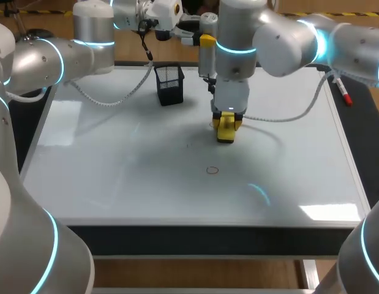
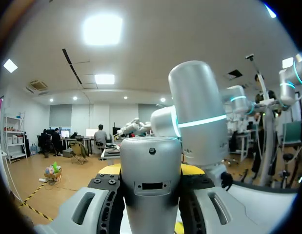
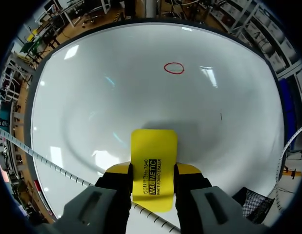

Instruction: Pick up the inspection probe, press it on each red-marked spot on the whiteboard one by one, put down the probe, pick up the eraser, and wipe off all the red marks.

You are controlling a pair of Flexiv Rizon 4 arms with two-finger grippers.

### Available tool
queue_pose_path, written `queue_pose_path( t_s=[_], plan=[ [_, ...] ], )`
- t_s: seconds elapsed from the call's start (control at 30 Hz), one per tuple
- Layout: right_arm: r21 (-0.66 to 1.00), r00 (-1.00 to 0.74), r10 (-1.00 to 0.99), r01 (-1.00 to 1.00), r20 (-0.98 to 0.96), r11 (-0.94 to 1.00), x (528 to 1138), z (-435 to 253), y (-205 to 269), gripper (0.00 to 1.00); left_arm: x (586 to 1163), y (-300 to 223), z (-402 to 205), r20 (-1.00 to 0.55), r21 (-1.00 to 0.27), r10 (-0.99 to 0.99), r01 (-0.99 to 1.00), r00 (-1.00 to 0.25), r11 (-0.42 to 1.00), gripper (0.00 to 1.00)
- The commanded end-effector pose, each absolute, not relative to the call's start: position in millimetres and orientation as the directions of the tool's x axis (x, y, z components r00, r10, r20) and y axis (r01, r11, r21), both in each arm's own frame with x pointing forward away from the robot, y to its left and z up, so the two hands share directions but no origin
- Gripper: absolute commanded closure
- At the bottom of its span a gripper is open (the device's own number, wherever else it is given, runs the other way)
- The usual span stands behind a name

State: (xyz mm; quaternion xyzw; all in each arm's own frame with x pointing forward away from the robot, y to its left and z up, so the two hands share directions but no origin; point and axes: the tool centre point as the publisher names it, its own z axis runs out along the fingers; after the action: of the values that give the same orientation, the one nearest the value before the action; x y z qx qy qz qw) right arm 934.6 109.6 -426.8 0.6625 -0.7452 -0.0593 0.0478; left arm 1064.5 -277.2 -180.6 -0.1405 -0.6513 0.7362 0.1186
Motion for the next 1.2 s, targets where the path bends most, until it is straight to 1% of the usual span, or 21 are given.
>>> queue_pose_path(
  t_s=[0.03,0.27,0.47,0.8,1.2],
  plan=[
    [0.156,-0.13,-0.992,-0.979,-0.005,0.128,934,-432,97,1.0,1065,-277,-179,-0.051,-0.993,0.361,0.008,-0.931,-0.121,1.0],
    [0.154,-0.173,-0.985,-0.973,0.01,0.172,927,-428,78,1.0,1065,-277,-179,-0.051,-0.993,0.361,0.008,-0.931,-0.121,1.0],
    [0.135,-0.182,-0.983,-0.973,0.036,0.185,925,-417,76,1.0,1065,-277,-179,-0.051,-0.993,0.361,0.008,-0.931,-0.121,1.0],
    [0.071,-0.088,-0.996,-0.993,0.016,0.089,945,-382,112,1.0,1065,-277,-179,-0.051,-0.993,0.361,0.008,-0.931,-0.121,1.0],
    [0.094,-0.008,-1.0,-0.996,-0.024,0.005,962,-402,153,1.0,1065,-277,-179,-0.051,-0.993,0.361,0.008,-0.931,-0.121,1.0]
  ],
)
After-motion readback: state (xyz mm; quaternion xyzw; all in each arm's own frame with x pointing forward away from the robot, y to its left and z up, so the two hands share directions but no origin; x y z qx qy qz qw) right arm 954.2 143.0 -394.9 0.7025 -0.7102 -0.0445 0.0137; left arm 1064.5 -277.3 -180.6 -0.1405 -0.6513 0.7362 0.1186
